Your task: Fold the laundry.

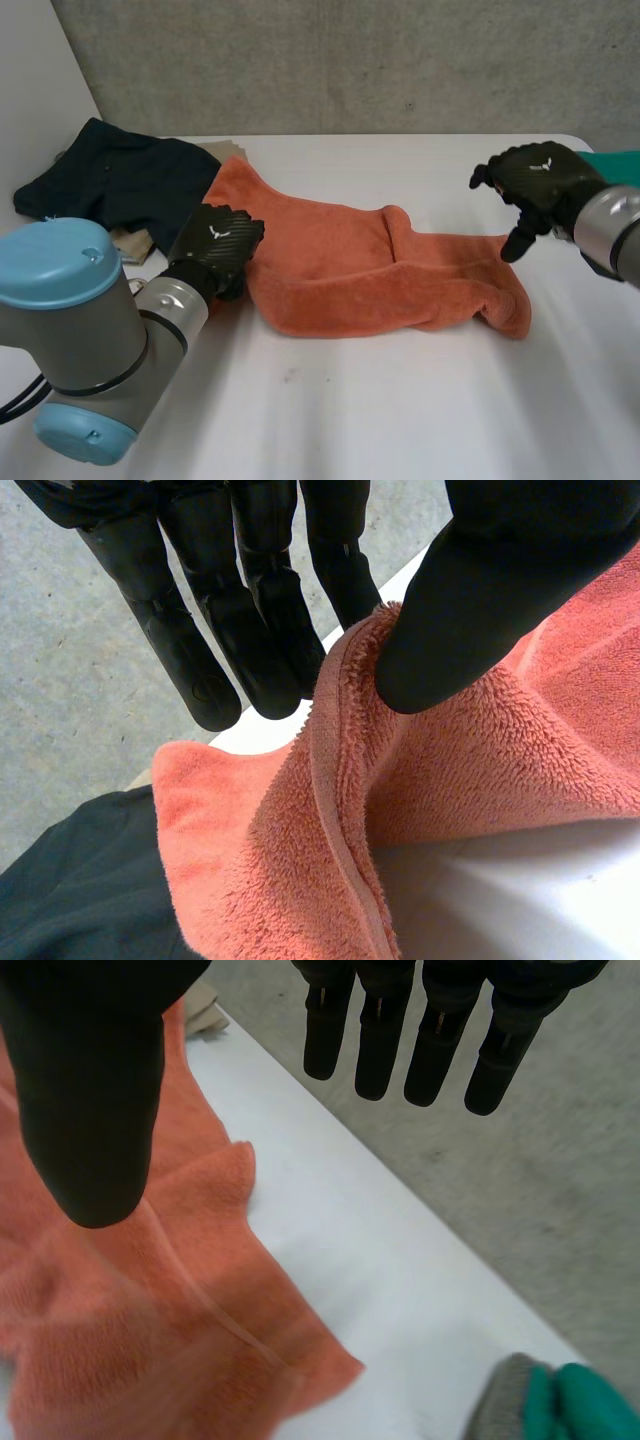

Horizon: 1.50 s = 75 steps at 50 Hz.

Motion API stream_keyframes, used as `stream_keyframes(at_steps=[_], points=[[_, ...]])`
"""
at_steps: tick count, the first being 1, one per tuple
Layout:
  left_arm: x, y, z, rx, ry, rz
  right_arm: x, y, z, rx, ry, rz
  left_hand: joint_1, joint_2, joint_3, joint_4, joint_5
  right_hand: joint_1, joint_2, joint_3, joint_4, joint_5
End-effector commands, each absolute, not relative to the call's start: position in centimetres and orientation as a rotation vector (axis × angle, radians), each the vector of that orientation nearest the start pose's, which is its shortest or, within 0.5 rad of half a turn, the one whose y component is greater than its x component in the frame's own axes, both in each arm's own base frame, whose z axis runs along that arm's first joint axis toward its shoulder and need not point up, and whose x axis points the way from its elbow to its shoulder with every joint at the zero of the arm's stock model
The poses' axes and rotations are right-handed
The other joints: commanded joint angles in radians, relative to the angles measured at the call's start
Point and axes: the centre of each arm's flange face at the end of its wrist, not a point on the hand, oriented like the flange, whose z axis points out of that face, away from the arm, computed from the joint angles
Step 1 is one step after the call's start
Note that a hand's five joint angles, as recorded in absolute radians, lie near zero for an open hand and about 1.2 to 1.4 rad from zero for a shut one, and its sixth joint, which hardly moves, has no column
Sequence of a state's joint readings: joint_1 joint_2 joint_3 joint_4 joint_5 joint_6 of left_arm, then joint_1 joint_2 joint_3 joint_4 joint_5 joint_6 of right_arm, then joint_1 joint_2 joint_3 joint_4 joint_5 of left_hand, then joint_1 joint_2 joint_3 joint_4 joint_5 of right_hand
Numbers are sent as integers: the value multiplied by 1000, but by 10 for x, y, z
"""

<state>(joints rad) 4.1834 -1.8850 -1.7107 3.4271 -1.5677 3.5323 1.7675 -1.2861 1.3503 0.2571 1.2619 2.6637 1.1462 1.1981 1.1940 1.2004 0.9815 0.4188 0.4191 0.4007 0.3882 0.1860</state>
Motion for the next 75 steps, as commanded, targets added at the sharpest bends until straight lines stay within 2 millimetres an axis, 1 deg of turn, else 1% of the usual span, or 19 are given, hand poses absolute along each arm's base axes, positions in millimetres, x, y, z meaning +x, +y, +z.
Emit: stream_keyframes(at_steps=[1,7,11,15,22,29,30,35,44,46,47,52,57,60,66,69,70,73,75], points=[[-284,-224,194,1101,2210,-2089,233,-335,240,-1026,2309,-1532,250,198,202,196,240,-2,-2,16,28,56],[-283,-224,194,1098,2208,-2092,237,-363,204,-1010,2371,-1422,250,198,202,196,240,16,15,34,46,74],[-283,-226,196,1095,2202,-2097,237,-369,184,-1012,2418,-1360,250,198,202,196,240,-8,-8,10,23,51],[-283,-226,196,1092,2201,-2098,235,-370,170,-1014,2457,-1324,250,198,202,196,240,-116,-117,-98,-86,-58],[-282,-227,196,1087,2200,-2096,233,-363,162,-1088,2475,-1290,250,198,202,196,240,-93,-93,-75,-63,-35],[-282,-228,197,1085,2195,-2101,235,-355,157,-1165,2456,-1299,250,198,202,196,240,338,338,356,369,396],[-282,-228,197,1085,2195,-2101,234,-353,153,-1167,2461,-1292,250,198,202,196,240,510,510,528,541,568],[-282,-229,199,1080,2188,-2107,234,-352,155,-1192,2447,-1319,250,198,202,196,240,977,976,995,1007,1035],[-281,-234,210,1056,2152,-2145,229,-345,199,-1194,2367,-1530,250,198,202,196,240,977,977,996,1008,1036],[-281,-234,213,1052,2143,-2157,230,-342,204,-1195,2356,-1560,250,198,202,196,240,534,534,552,565,592],[-281,-234,214,1050,2140,-2160,230,-341,204,-1198,2353,-1562,250,198,202,196,240,474,474,492,505,532],[-281,-233,218,1044,2131,-2177,232,-339,200,-1197,2361,-1541,250,198,202,196,240,453,453,471,484,511],[-280,-232,216,1046,2143,-2167,233,-341,173,-1205,2404,-1442,250,198,202,196,240,102,101,120,132,160],[-279,-232,214,1044,2148,-2160,233,-343,159,-1212,2424,-1397,250,198,202,196,240,86,86,104,117,144],[-279,-231,211,1049,2158,-2147,232,-348,147,-1214,2456,-1396,250,198,202,196,240,98,97,116,128,156],[-279,-231,211,1049,2158,-2147,232,-353,143,-1215,2465,-1424,250,198,202,196,240,273,273,291,303,331],[-279,-231,211,1049,2158,-2147,232,-355,142,-1215,2463,-1435,250,198,202,196,240,576,576,594,607,634],[-279,-231,212,1048,2156,-2149,233,-355,143,-1219,2459,-1447,250,198,202,196,240,976,976,994,1007,1035],[-279,-231,213,1048,2152,-2152,237,-354,150,-1225,2438,-1474,250,198,202,196,240,977,977,996,1008,1036]])
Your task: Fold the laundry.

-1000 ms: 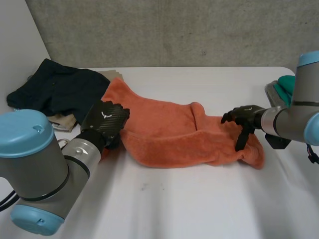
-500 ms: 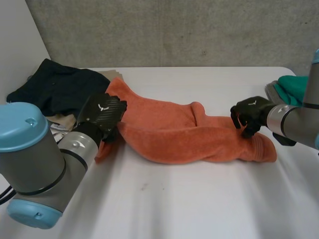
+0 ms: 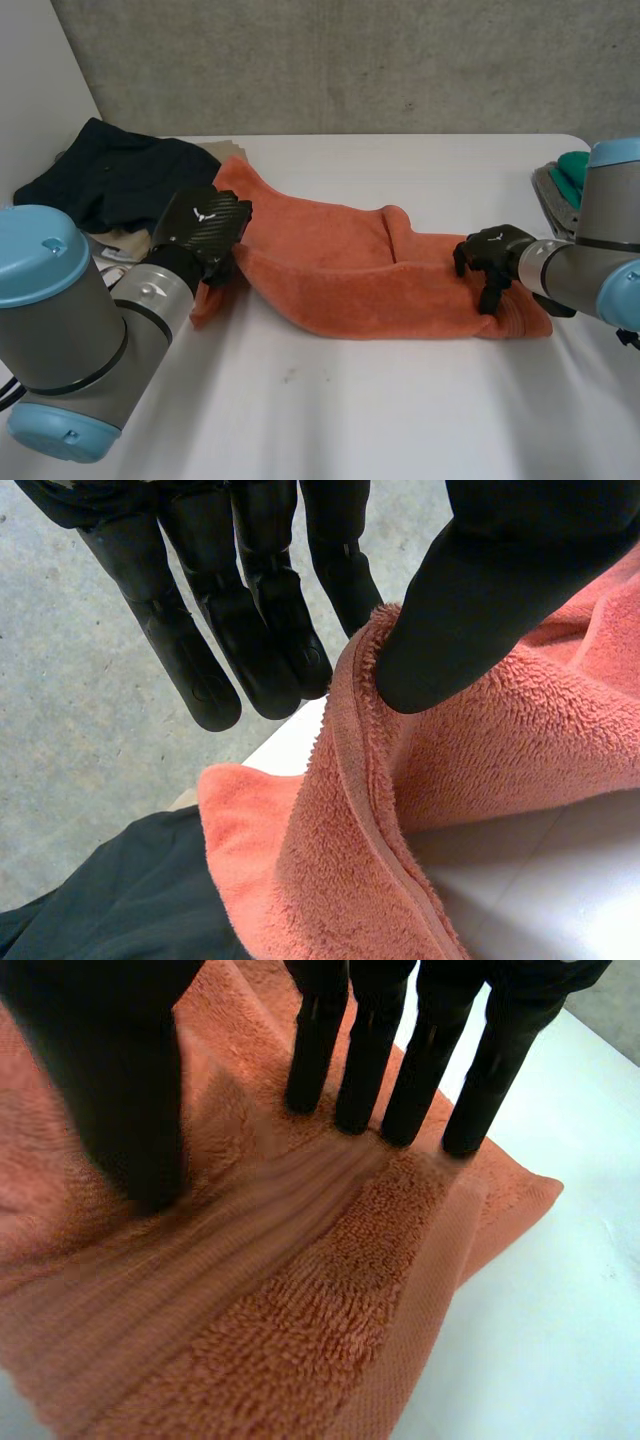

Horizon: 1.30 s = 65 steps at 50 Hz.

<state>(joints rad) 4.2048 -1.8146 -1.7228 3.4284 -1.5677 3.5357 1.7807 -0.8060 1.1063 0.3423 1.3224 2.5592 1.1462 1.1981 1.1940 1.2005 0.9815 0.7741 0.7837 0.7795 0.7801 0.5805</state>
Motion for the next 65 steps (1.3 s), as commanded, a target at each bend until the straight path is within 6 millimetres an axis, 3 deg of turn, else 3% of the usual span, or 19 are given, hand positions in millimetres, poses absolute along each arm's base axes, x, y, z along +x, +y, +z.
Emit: stream_keyframes(at_steps=[1,6,10,11,19,23,28,33,37,39,42,44,46,49,50,53,57,60,65], points=[[-279,-232,213,1045,2150,-2154,238,-353,152,-1224,2426,-1484,250,198,202,196,240,622,613,617,616,641],[-277,-232,222,1033,2124,-2174,237,-350,191,-1195,2346,-1680,250,198,202,196,240,622,613,617,616,641],[-274,-231,242,999,2066,-2237,231,-334,246,-1182,2256,-1867,250,198,202,196,240,622,613,617,616,641],[-271,-232,252,973,2038,-2269,228,-326,268,-1178,2224,-1937,250,198,202,196,240,622,613,617,616,641],[-260,-224,316,878,1881,-2424,213,-274,340,-1285,2168,-2051,250,198,202,196,240,622,613,617,616,641],[-257,-218,332,899,1927,-2378,198,-246,362,-1418,2199,-2072,250,198,202,196,240,622,613,617,616,641],[-254,-216,330,954,2050,-2243,197,-232,355,-1559,2227,-1977,250,198,202,196,240,622,613,617,616,641],[-264,-238,290,1032,2180,-2055,207,-240,328,-1595,2248,-1838,250,198,202,196,240,622,613,617,616,641],[-275,-265,253,1082,2236,-1933,229,-261,291,-1630,2256,-1700,250,198,202,196,240,622,613,617,616,641],[-280,-288,234,1093,2251,-1880,239,-279,279,-1585,2277,-1723,250,198,202,196,240,622,613,617,616,641],[-285,-311,229,1087,2209,-1896,247,-311,274,-1480,2278,-1880,250,198,202,196,240,622,613,617,616,641],[-295,-336,241,1058,2108,-1995,252,-335,282,-1386,2220,-2089,250,198,202,196,240,622,613,617,616,641],[-303,-358,271,986,1960,-2161,257,-356,303,-1261,2091,-2350,250,198,202,196,240,622,613,617,616,641],[-305,-378,330,832,1699,-2408,259,-370,333,-1096,1892,-2624,250,198,202,196,240,622,613,617,616,641],[-304,-383,356,763,1569,-2506,261,-375,355,-962,1716,-2798,250,198,202,196,240,622,613,617,616,641],[-302,-386,384,679,1405,-2615,260,-371,390,-749,1418,-2996,250,198,202,196,240,622,613,617,616,641],[-299,-374,425,568,1192,-2748,256,-361,405,-630,1229,-3087,250,198,202,196,240,622,613,617,616,641],[-296,-365,428,568,1211,-2759,256,-358,399,-647,1252,-3064,250,198,202,196,240,622,613,617,616,641],[-292,-356,385,649,1435,-2674,254,-358,352,-761,1494,-2911,250,198,202,196,240,622,613,617,616,641]])
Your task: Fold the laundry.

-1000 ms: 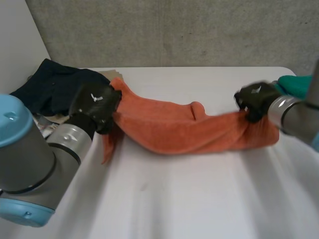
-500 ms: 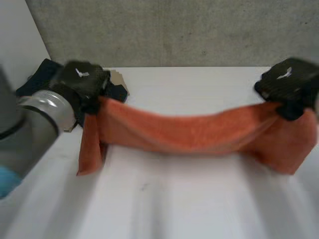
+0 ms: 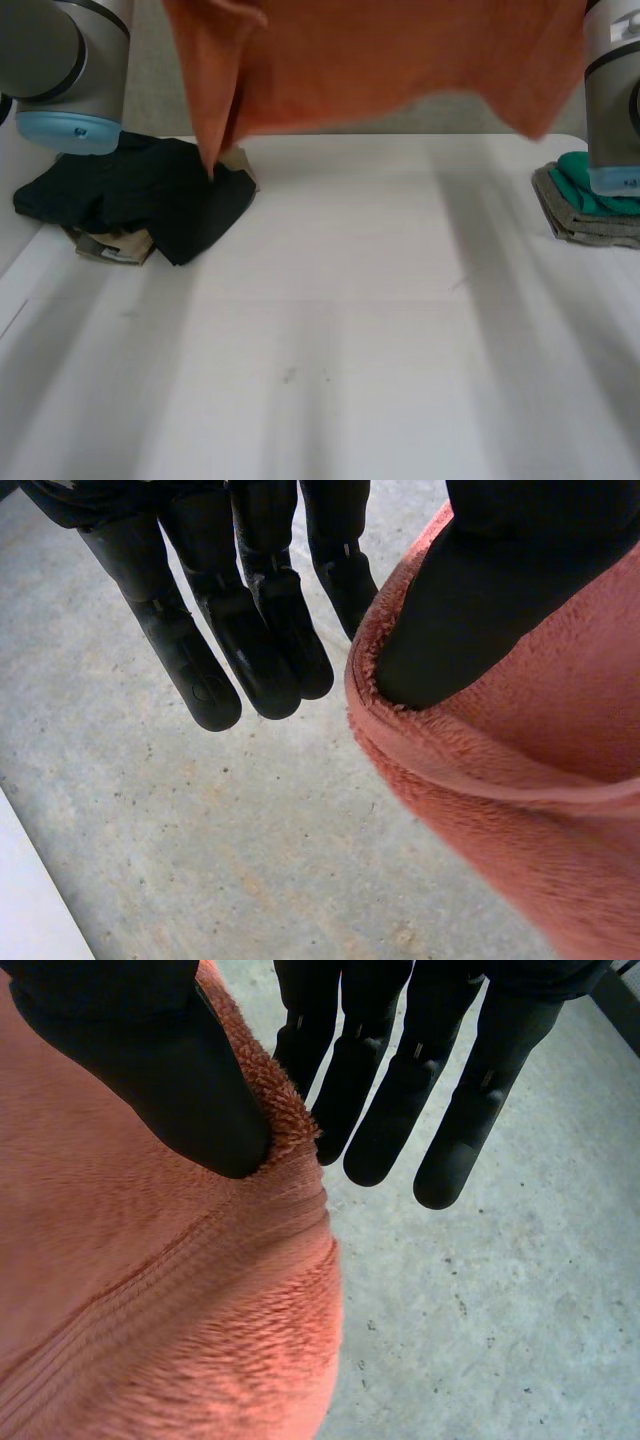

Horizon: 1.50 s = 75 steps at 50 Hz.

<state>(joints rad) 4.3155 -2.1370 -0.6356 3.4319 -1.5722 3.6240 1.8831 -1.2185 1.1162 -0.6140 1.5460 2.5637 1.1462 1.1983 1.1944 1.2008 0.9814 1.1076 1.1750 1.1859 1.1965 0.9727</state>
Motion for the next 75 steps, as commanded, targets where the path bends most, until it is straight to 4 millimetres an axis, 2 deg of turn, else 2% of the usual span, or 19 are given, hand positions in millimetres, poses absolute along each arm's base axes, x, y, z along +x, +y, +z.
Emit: stream_keyframes(at_steps=[1,3,4,5,7,9,12,13,19,21,24,28,31,36,45,50,60,71,75], points=[[-291,-354,377,664,1471,-2652,252,-356,335,-797,1578,-2852,250,198,202,195,240,289,221,210,200,249],[-290,-347,339,741,1613,-2555,251,-354,319,-837,1651,-2790,250,198,202,195,240,289,221,210,200,249],[-290,-345,331,760,1643,-2534,251,-352,310,-860,1686,-2755,250,198,202,195,240,289,221,210,200,249],[-290,-338,307,817,1728,-2474,251,-347,292,-913,1751,-2679,250,198,202,195,240,289,221,210,200,249],[-289,-330,283,874,1811,-2402,250,-340,272,-967,1821,-2585,250,198,202,195,240,289,221,210,200,249],[-284,-317,247,942,1931,-2286,249,-328,241,-1046,1904,-2444,250,198,202,195,240,289,221,210,200,249],[-278,-303,212,1000,2051,-2163,247,-311,208,-1136,1963,-2283,250,198,202,195,240,289,221,210,200,249],[-275,-293,189,1038,2121,-2077,246,-307,201,-1151,1974,-2249,250,198,202,195,240,289,221,210,200,249],[-269,-281,144,1116,2205,-1958,228,-303,171,-1182,2070,-2121,250,198,202,195,240,289,221,210,200,249],[-269,-283,138,1132,2216,-1954,226,-304,170,-1172,2083,-2120,250,198,202,195,240,289,221,210,200,249],[-271,-284,135,1171,2227,-1963,225,-305,170,-1157,2089,-2118,-201,-253,-249,-255,-210,289,221,210,200,249],[-263,-290,136,1148,2236,-1962,222,-307,170,-1149,2100,-2122,-354,-406,-402,-408,-363,289,221,210,200,249],[-250,-296,142,1083,2240,-1962,218,-309,169,-1139,2115,-2123,-612,-665,-661,-667,-622,289,221,210,200,249],[-234,-294,155,1029,2225,-1990,216,-311,169,-1132,2126,-2125,-654,-706,-702,-708,-663,289,221,210,200,249],[-196,-315,153,970,2319,-2014,216,-310,168,-1133,2127,-2123,-631,-683,-679,-685,-640,289,221,210,200,249],[-188,-326,148,954,2365,-2032,217,-309,165,-1139,2138,-2105,-586,-638,-635,-641,-596,289,221,210,200,249],[-198,-342,123,941,2477,-2006,216,-309,160,-1142,2151,-2088,-572,-624,-620,-626,-581,289,221,210,200,249],[-221,-348,113,995,2508,-2019,216,-309,160,-1143,2152,-2089,-563,-615,-611,-617,-573,289,221,210,200,249],[-227,-356,107,1000,2510,-2003,216,-309,160,-1142,2153,-2092,-329,-381,-377,-383,-339,289,221,210,200,249]])
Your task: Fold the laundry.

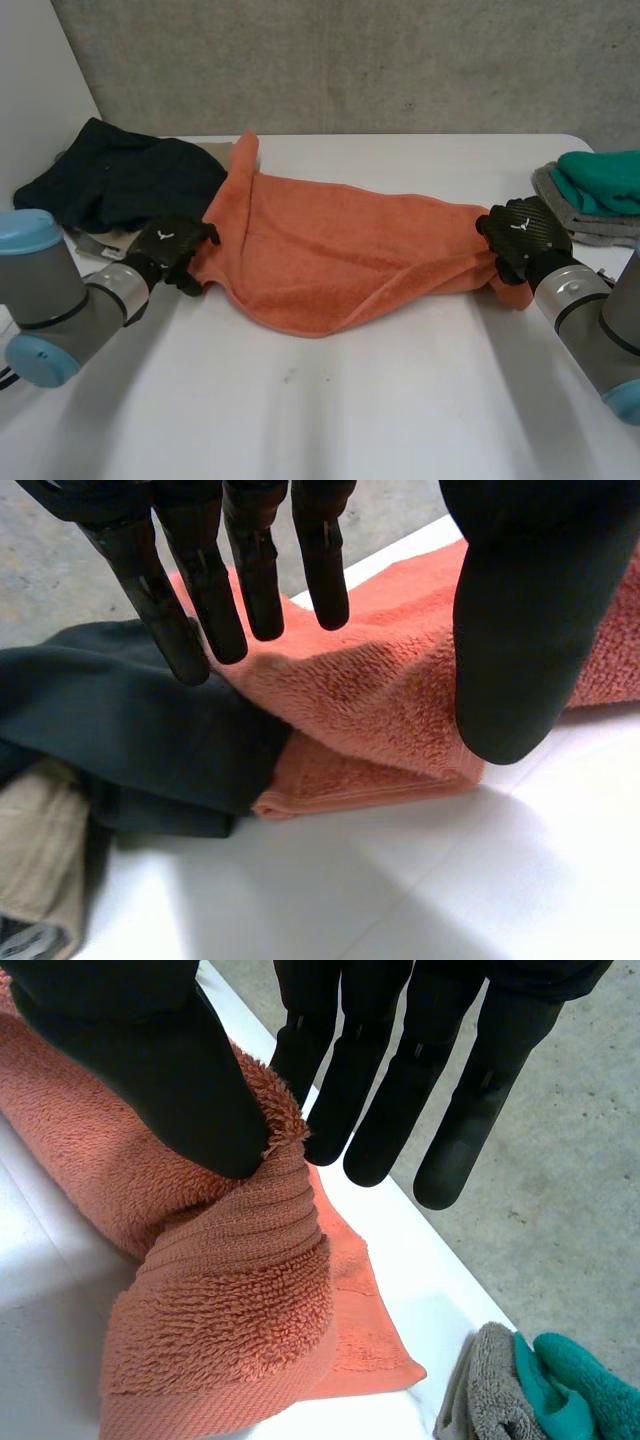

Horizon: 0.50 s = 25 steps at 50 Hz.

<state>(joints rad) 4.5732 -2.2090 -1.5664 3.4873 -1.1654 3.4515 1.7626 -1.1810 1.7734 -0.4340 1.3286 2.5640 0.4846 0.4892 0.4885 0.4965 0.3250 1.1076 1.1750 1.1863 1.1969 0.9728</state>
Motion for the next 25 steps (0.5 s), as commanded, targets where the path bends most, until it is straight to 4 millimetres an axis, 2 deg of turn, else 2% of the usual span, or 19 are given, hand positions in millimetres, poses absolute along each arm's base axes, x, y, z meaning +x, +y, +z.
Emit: stream_keyframes(at_steps=[1,3,4,7,9,11,12,13,14,15,17,18,21,23,25], points=[[-225,-362,108,969,2492,-2007,215,-310,161,-1139,2153,-2097,511,506,507,499,496,289,221,210,199,249],[-222,-368,109,928,2476,-2007,215,-311,163,-1137,2152,-2102,711,707,707,699,696,289,221,210,199,249],[-220,-371,110,903,2467,-2006,214,-312,164,-1133,2157,-2106,910,905,906,898,895,289,221,210,199,249],[-217,-374,118,875,2434,-2019,210,-316,169,-1115,2171,-2132,912,907,908,900,897,289,221,210,199,249],[-219,-373,140,866,2380,-2075,208,-319,179,-1102,2170,-2177,912,907,908,900,897,289,221,210,199,249],[-221,-368,165,867,2320,-2135,206,-319,198,-1086,2154,-2237,912,907,908,900,897,289,221,210,199,249],[-220,-359,188,862,2270,-2180,203,-313,225,-1066,2135,-2300,912,907,908,900,897,289,221,210,199,249],[-220,-354,200,861,2244,-2201,202,-311,238,-1065,2126,-2325,912,907,908,900,897,289,221,210,199,249],[-220,-349,212,865,2212,-2227,201,-304,262,-1075,2104,-2360,912,907,908,900,897,289,221,210,199,249],[-219,-337,241,864,2132,-2286,200,-302,271,-1079,2101,-2372,912,907,908,900,897,289,221,210,199,249],[-217,-325,265,859,2064,-2338,198,-296,289,-1099,2102,-2377,912,907,908,900,897,289,221,210,199,249],[-215,-312,288,855,2012,-2379,198,-289,306,-1125,2113,-2364,912,907,908,900,897,289,221,210,199,249],[-211,-289,320,855,1972,-2407,196,-276,331,-1183,2140,-2328,912,907,908,900,897,289,221,210,199,249],[-209,-281,324,856,2001,-2384,195,-270,338,-1217,2166,-2293,912,907,908,900,897,289,221,210,199,249],[-208,-277,318,875,2088,-2307,194,-264,339,-1286,2225,-2209,912,907,908,900,897,289,221,210,199,249]])
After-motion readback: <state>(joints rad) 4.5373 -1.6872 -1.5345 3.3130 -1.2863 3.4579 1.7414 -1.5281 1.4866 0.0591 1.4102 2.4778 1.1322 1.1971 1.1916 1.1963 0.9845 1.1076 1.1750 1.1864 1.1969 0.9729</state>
